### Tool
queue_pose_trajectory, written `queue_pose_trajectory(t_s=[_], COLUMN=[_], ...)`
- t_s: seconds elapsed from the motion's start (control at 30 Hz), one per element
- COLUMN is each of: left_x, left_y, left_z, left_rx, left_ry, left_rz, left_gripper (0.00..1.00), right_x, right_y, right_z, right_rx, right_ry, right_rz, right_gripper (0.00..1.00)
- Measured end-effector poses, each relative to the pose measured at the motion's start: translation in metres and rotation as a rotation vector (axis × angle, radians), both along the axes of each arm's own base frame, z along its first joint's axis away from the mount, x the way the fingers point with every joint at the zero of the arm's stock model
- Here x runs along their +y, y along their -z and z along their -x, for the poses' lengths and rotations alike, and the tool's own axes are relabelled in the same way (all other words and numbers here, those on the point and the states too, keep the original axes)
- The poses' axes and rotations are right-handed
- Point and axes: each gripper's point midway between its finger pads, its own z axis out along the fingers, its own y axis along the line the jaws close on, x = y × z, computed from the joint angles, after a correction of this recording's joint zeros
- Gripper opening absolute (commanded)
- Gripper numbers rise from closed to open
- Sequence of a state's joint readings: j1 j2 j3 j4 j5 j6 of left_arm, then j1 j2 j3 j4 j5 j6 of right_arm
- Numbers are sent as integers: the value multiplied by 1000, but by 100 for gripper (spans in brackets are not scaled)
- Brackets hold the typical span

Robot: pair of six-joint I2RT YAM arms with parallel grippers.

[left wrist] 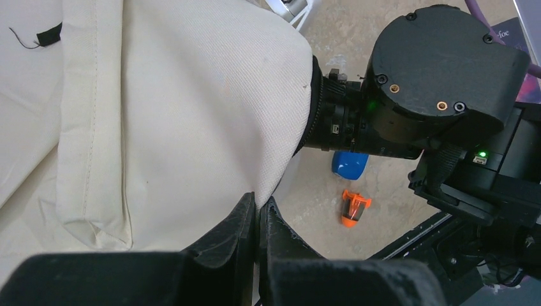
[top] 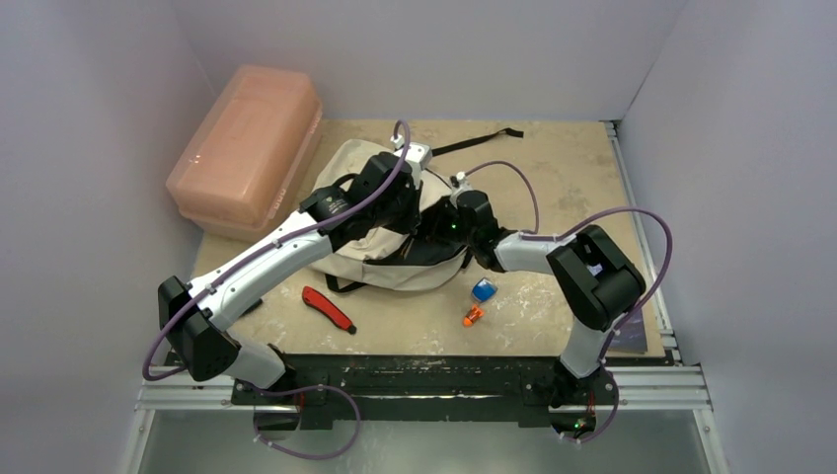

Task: Pack the student bag
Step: Place the book in the student bag.

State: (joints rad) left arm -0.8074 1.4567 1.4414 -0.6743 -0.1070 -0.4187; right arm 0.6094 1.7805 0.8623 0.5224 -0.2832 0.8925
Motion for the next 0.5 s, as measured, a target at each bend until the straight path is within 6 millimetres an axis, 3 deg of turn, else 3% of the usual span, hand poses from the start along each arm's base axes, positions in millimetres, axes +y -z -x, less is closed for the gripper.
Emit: queue_pose_trajectory(t_s=[0.13, 0.23, 0.43, 0.5], left_x=[0, -1, -6, -8], left_y=[0, 2, 11, 16], left_z=[0, 1, 1, 1], left_rx=[8, 14, 41, 51], left_ry=[-8, -8, 6, 12], left_rz=[8, 8, 0, -1], left_gripper=[0, 0, 1, 12], right_x=[-3, -20, -83, -108], right_y=[-9, -13, -29, -38], right_z=[-1, 14, 57, 58], right_rx=[-26, -35, -95, -114], right_ry=[1, 5, 55, 114], right_rz=[-3, 15, 98, 106], right_gripper=[51, 69, 84, 98])
